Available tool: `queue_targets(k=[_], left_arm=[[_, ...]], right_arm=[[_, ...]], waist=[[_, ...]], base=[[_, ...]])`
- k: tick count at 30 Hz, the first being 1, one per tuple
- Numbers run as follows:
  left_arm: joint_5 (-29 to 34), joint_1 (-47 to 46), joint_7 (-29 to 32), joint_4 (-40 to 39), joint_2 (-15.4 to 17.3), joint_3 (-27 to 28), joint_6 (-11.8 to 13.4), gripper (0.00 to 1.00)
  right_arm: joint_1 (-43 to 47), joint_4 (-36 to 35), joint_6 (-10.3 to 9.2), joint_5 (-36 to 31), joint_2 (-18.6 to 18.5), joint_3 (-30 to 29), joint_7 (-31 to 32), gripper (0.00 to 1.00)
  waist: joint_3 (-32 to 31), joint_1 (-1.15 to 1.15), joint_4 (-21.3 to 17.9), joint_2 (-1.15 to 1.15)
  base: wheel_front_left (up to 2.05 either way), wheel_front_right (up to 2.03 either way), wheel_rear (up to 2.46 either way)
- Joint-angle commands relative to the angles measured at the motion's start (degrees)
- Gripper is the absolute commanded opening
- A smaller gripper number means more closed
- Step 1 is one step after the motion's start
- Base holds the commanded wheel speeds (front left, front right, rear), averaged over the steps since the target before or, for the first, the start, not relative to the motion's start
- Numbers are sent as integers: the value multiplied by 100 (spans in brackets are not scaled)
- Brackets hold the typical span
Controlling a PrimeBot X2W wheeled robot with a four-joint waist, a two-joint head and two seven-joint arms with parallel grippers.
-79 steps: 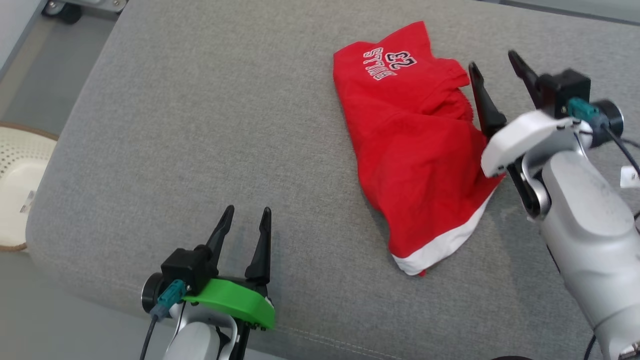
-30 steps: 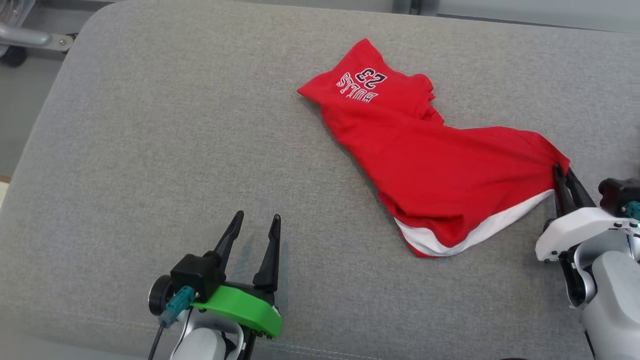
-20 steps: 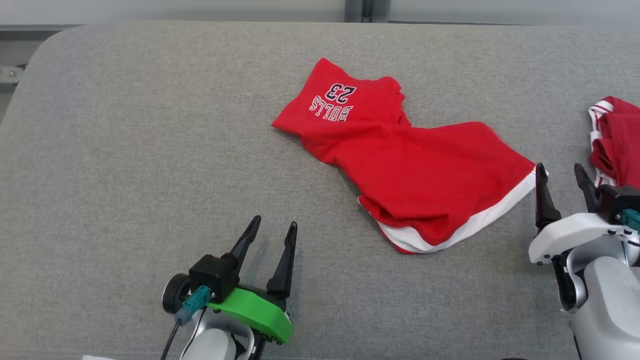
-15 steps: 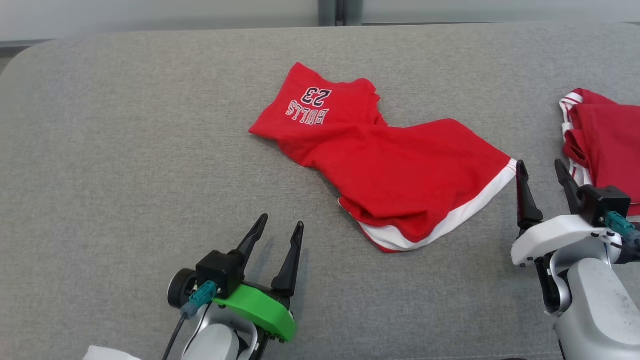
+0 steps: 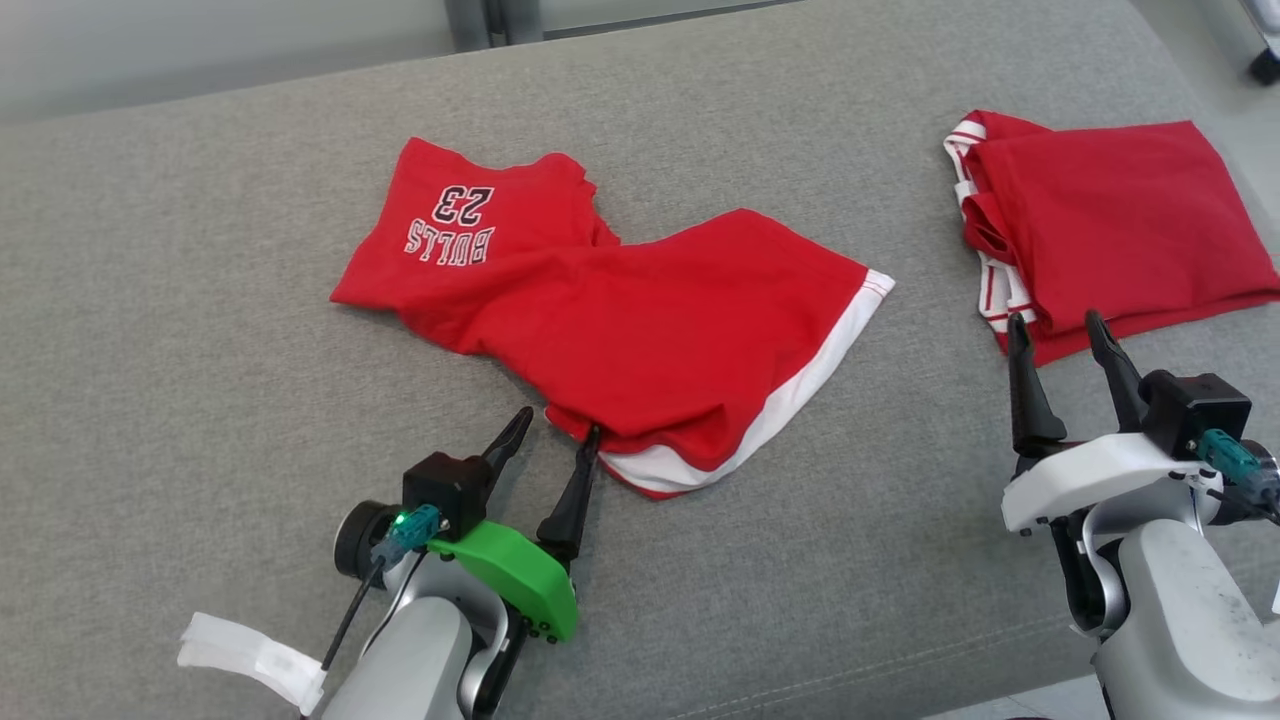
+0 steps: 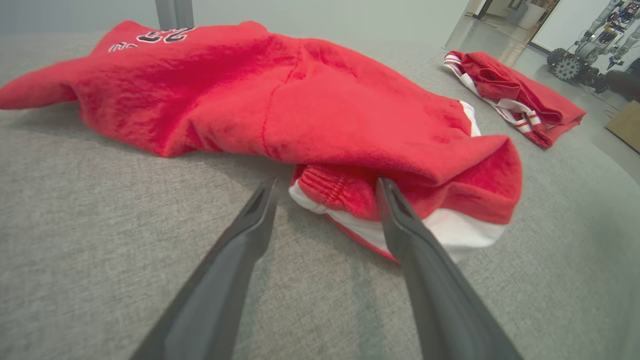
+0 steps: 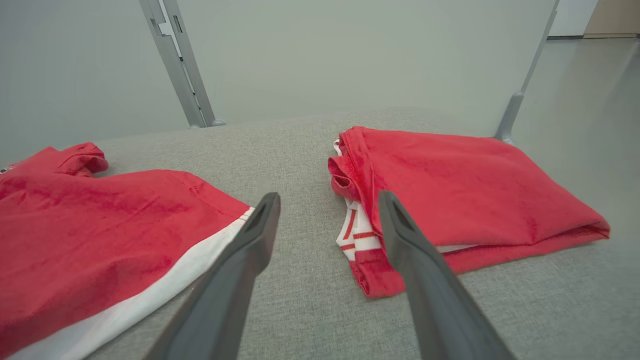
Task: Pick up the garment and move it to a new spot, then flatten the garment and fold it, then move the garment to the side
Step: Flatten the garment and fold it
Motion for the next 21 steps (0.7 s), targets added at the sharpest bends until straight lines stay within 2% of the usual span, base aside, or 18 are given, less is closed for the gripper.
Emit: queue_targets(k=[1, 10, 11, 12, 16, 21], left_arm=[[-63, -135, 2, 61, 35, 36, -17, 100], [-55, -282, 2, 260, 35, 15, -42, 100], [-29, -317, 2, 281, 34, -6, -43, 44], [-18, -337, 2, 296, 34, -26, -44, 0], [-91, -370, 2, 121, 37, -120, -46, 0], [-49, -148, 1, -340, 32, 31, -46, 0]], right_arm=[[79, -30, -10, 50, -12, -14, -11, 100], [61, 1, -10, 32, 34, -16, -12, 100], [46, -7, -10, 17, 53, -6, -12, 100], [35, -5, -10, 19, 59, 1, -12, 100], [64, -20, -10, 28, 59, -28, -12, 100], [199, -8, -10, 82, -4, -160, -12, 100]], waist=[[128, 0, -254, 0], [140, 0, -282, 0], [143, 0, -275, 0], [145, 0, -264, 0], [131, 0, -136, 0], [63, 0, 299, 0]], base=[[0, 0, 0], [0, 0, 0], [0, 0, 0], [0, 0, 0], [0, 0, 0], [0, 0, 0]])
